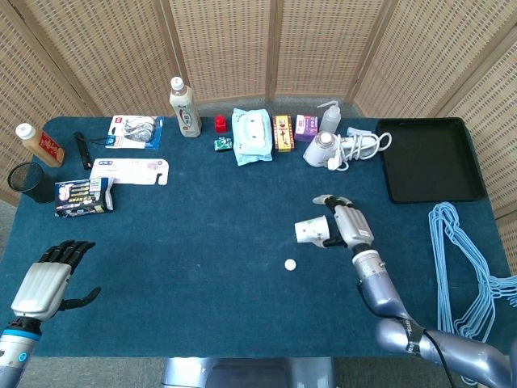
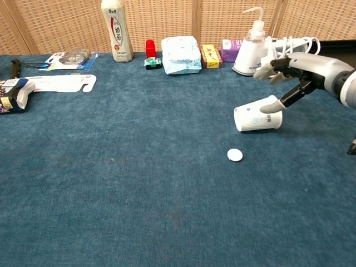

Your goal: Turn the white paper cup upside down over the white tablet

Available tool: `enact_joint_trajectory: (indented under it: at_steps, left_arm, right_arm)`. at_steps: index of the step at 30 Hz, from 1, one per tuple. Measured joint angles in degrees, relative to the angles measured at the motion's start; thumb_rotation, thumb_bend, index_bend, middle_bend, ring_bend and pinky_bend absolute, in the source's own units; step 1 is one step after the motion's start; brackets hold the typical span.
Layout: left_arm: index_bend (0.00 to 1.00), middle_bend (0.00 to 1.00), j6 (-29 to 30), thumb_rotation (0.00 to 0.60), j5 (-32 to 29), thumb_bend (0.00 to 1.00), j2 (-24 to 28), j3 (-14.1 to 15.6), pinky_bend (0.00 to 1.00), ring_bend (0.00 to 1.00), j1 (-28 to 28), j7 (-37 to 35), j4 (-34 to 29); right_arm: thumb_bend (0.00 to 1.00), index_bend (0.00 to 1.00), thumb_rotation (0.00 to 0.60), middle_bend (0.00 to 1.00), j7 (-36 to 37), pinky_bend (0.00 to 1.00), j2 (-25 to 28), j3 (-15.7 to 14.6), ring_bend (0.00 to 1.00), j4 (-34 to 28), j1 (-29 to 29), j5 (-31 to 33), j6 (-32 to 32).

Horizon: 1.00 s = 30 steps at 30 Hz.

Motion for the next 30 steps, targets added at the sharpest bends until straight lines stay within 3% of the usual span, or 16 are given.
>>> enact_joint_trajectory:
  at_steps: [12,25,30]
  left_arm:
    - [0.12,0.18,0.0,0.333,-0.6,0.25,0.3,0.2,0.16,0.12,0.3,-0.9,0.7]
    - [0.12,0.18,0.0,0.337,-0.5,0.25,0.3,0.4,0.16,0.12,0.4,-2.0,1.6]
    - [0.12,0.18,0.0,0.325,-0.5,0.25,0.3,0.4,0.16,0.12,0.5,-2.4,1.9]
  right_arm:
    - [0.24,0.29,0.560,0.17,-16.4,0.07,-1.5,-4.8,0.18,-0.2,3.6,-3.0,1.6]
    - [0.24,0.32,0.564,0.18,-24.5,0.07,-5.8,-4.9,0.18,2.3,5.4,0.7,4.7]
    - [0.24,0.38,0.565,0.19,-26.4,0.08,-6.8,-5.3,0.18,3.3,5.6,1.2,5.4]
